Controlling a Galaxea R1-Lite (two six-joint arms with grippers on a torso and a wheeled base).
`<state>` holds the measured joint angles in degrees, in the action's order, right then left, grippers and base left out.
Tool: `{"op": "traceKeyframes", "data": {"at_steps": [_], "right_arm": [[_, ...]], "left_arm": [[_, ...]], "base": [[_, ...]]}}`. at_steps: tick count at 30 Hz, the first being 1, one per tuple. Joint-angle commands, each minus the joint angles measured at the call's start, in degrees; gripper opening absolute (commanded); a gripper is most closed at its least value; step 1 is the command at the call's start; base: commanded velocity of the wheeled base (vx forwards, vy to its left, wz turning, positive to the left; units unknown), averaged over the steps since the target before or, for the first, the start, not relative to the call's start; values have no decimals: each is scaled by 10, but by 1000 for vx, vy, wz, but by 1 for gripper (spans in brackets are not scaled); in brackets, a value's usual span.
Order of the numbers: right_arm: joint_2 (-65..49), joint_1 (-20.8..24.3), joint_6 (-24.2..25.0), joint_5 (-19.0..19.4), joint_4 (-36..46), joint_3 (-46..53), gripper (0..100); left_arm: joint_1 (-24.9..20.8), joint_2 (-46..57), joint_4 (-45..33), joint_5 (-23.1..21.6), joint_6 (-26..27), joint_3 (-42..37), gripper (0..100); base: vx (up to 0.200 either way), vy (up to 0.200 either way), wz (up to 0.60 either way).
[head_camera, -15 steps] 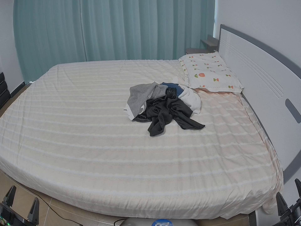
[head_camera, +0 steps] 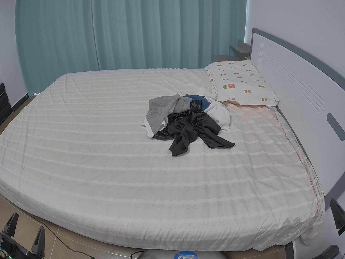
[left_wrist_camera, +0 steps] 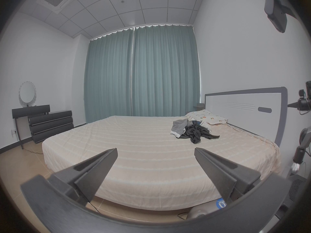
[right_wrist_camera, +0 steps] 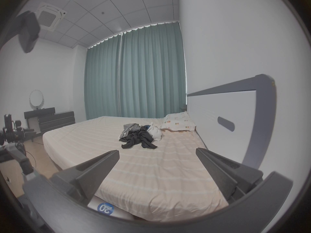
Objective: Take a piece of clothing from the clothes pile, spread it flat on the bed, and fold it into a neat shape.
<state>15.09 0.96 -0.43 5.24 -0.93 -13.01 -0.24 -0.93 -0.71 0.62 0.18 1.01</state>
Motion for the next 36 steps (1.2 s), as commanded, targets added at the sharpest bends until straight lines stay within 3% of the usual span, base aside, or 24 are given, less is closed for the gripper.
{"op": "traceKeyframes", "data": {"at_steps": [1,6,10,13,16,20,26,30,36], "right_arm": [[417,69,80,21,-160,-39,100],[622,120,103,-3,-255,-91,100],[819,149,148,-55,-327,-216,100],[930,170,177,-95,-327,-321,100],[1003,182,199,-110,-321,-404,100],[1103,185,206,-151,-301,-528,100],[1199,178,236,-161,-277,-660,100],[1258,178,288,-161,-247,-745,100],[1311,175,330,-165,-240,-809,100]], "left_arm": [[0,3,0,0,2,-8,100],[0,3,0,-1,3,-8,100],[0,3,0,-1,3,-8,100],[0,3,0,-1,2,-8,100],[0,3,0,-1,2,-8,100],[0,3,0,-1,1,-9,100],[0,3,0,-1,1,-9,100],[0,3,0,-1,0,-9,100],[1,3,0,-1,-1,-9,100]], "base": [[0,0,0],[0,0,0],[0,0,0],[0,0,0],[0,0,0],[0,0,0],[0,0,0],[0,0,0],[0,0,0]]}}
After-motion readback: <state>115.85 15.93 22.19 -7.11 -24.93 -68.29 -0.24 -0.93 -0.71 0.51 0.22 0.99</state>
